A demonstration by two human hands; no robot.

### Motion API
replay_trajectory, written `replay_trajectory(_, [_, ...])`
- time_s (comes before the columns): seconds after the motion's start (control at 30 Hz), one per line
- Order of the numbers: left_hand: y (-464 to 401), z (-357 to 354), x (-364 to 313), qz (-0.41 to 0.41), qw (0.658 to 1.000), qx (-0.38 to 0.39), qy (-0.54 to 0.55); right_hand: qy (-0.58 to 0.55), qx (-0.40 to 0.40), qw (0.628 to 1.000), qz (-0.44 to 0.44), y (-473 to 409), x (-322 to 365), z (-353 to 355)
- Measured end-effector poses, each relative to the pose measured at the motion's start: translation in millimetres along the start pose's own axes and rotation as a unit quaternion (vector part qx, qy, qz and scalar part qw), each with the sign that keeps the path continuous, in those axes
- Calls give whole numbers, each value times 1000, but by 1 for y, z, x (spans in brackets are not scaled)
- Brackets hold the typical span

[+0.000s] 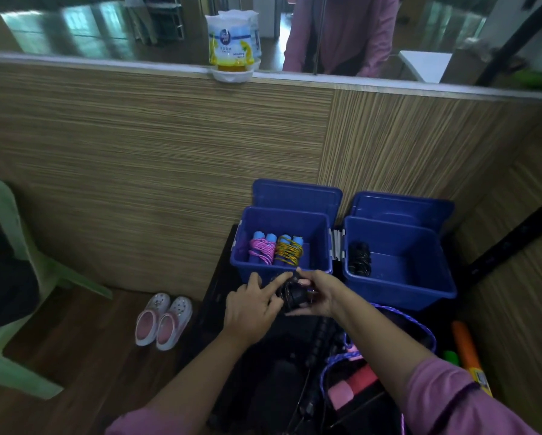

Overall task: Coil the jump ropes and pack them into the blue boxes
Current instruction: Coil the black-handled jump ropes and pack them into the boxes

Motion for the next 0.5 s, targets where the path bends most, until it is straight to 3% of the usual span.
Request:
replay_trajectory(0.13, [-8,7,-1,30,999,11,-11,-43,1,998,39,-2,0,0])
replay_trajectory(0.27, [-15,10,6,115,993,18,33,-60,15,994,92,1,10,-12])
replay_trajectory(0.5, [-25,32,7,173,983,-41,34,-96,-20,976,193,14,27,-25])
Point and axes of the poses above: each hand's wrist, its own y-axis away from the middle knuckle, its own z-axis out of the back of the hand, x = y × z, the point moved 7 cm from there along -y, towards the middle knuckle, and after that the axes turned 14 degrees about z, right-handed, at the moved point
